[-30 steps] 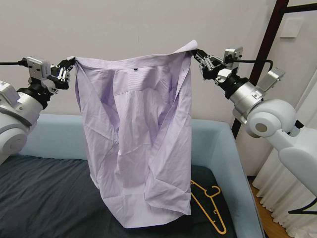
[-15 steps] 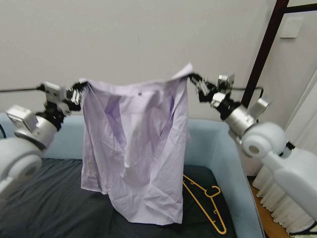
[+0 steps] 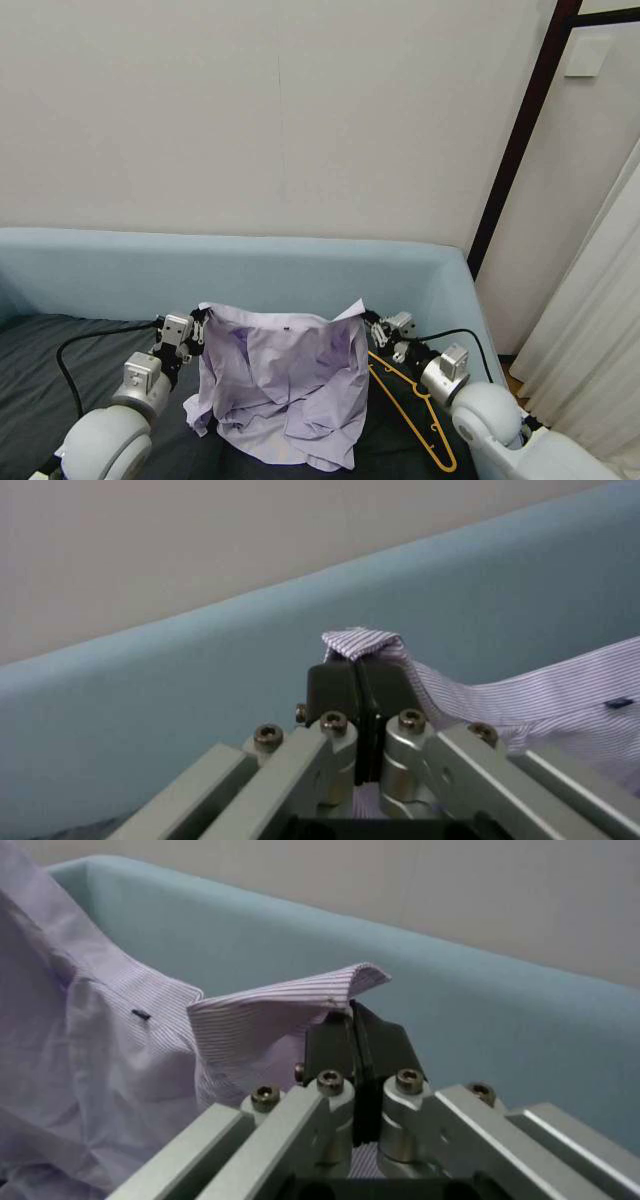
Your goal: Pick up the clothes from the sofa and hang them on the clothes hanger.
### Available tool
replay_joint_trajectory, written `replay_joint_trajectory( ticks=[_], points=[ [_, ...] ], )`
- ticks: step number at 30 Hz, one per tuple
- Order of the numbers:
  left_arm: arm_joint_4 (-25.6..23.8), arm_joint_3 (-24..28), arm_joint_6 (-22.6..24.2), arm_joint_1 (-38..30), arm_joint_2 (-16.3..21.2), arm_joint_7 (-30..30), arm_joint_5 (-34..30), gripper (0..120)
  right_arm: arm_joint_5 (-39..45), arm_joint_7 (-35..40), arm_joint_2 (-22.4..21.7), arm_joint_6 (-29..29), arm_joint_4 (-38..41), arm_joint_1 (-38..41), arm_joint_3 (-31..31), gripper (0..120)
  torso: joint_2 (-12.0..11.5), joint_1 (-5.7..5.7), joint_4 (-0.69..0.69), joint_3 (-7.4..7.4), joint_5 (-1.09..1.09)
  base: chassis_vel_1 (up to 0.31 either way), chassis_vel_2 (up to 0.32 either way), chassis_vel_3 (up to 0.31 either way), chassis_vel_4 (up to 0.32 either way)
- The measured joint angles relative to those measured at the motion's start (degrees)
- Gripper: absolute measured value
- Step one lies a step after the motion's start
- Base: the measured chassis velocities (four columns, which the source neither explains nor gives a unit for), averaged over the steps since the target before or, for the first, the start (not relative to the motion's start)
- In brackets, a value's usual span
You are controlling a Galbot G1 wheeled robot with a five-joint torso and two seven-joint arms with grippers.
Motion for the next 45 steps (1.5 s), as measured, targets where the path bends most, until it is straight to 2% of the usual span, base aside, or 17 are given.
replay_joint_trajectory(
  ticks=[4, 5, 7, 11, 13, 15, 16, 20, 21, 23, 31, 40, 45],
  points=[
    [0.0, -0.18, -1.45, 0.17, 0.17, 1.37, -0.03, 0, -0.86, 4.24, 1.88, -2.87, -1.56, 0.71, -0.78, 1, 0.0, 0.0, 0.01, 0.0, -0.01, 0.0, 0.0, 0.0, 0.0],
    [0.01, -0.27, -1.97, 0.14, 0.58, 1.93, -0.1, 0, -0.96, 7.1, 2.52, -5.62, -1.9, 0.83, -0.94, 8, 0.0, 0.0, 0.0, 0.0, -0.01, 0.0, 0.0, 0.0, 0.0],
    [0.05, -0.34, -2.14, 0.05, 0.83, 2.17, -0.12, 0, -0.97, 8.74, 2.77, -7.21, -2.08, 0.8, -0.94, 11, 0.0, 0.0, 0.0, 0.0, 0.0, 0.0, 0.0, 0.0, 0.0],
    [0.92, -0.4, -2.92, -1.1, 2.68, 3.25, -0.42, 0, 0.34, 14.94, 2.79, -14.51, -2.47, -1.23, 0.16, 30, 0.0, 0.0, -0.01, 0.0, 0.0, 0.0, 0.0, 0.0, 0.0],
    [1.12, -0.37, -3.09, -1.29, 2.91, 3.43, -0.44, 0, 0.98, 15.15, 2.48, -16.11, -2.39, -1.86, 0.54, 31, 0.0, 0.0, -0.01, 0.0, 0.01, 0.0, 0.0, 0.0, 0.0],
    [2.35, 0.36, -3.77, -1.92, 3.46, 4.27, -0.44, 0, 3.04, 14.88, 1.16, -23.4, -1.67, -5.06, 2.89, 45, 0.0, 0.0, -0.02, 0.0, 0.0, 0.0, 0.0, 0.0, 0.0],
    [2.35, 0.36, -3.77, -1.92, 3.46, 4.27, -0.44, 0, 3.04, 14.88, 1.16, -23.4, -1.67, -5.06, 2.89, 45, 0.0, 0.0, -0.02, 0.0, 0.0, 0.0, 0.0, 0.0, 0.0],
    [3.99, 1.46, -3.92, -2.88, 2.49, 4.68, -0.05, 0, 3.48, 13.13, 0.1, -29.24, -1.95, -8.13, 5.31, 61, 0.0, 0.0, -0.02, 0.0, -0.01, 0.0, 0.0, 0.0, 0.0],
    [3.99, 1.46, -3.92, -2.88, 2.49, 4.68, -0.05, 0, 3.48, 13.13, 0.1, -29.24, -1.95, -8.13, 5.31, 61, 0.0, 0.0, -0.02, 0.0, -0.01, 0.0, 0.0, 0.0, 0.0],
    [4.83, 1.93, -3.97, -3.79, 2.09, 4.71, 0.17, 0, 3.46, 12.67, 0.05, -30.56, -2.9, -8.32, 5.71, 72, 0.0, 0.0, -0.01, 0.0, 0.0, 0.0, 0.0, 0.0, 0.0],
    [5.25, 2.9, -3.94, -5.66, 2.21, 4.75, 0.02, 0, 3.01, 13.83, 2.24, -42.33, -8.22, -5.78, 7.6, 98, 0.0, 0.0, 0.0, 0.01, 0.01, 0.0, 0.0, 0.0, 0.0],
    [5.29, 2.8, -3.91, -5.87, 2.35, 4.65, -0.06, 0, 4.19, 11.85, 5.48, -43.84, -16.84, -2.09, 9.37, 100, 0.0, 0.0, 0.0, 0.0, -0.01, 0.0, 0.0, 0.0, 0.0],
    [5.23, 2.79, -3.96, -5.87, 2.37, 4.58, -0.13, 0, 1.59, 9.62, 7.68, -43.77, -21.13, -0.43, 9.45, 100, 0.0, 0.01, 0.0, 0.01, 0.0, 0.0, 0.0, 0.0, 0.0]
  ],
)
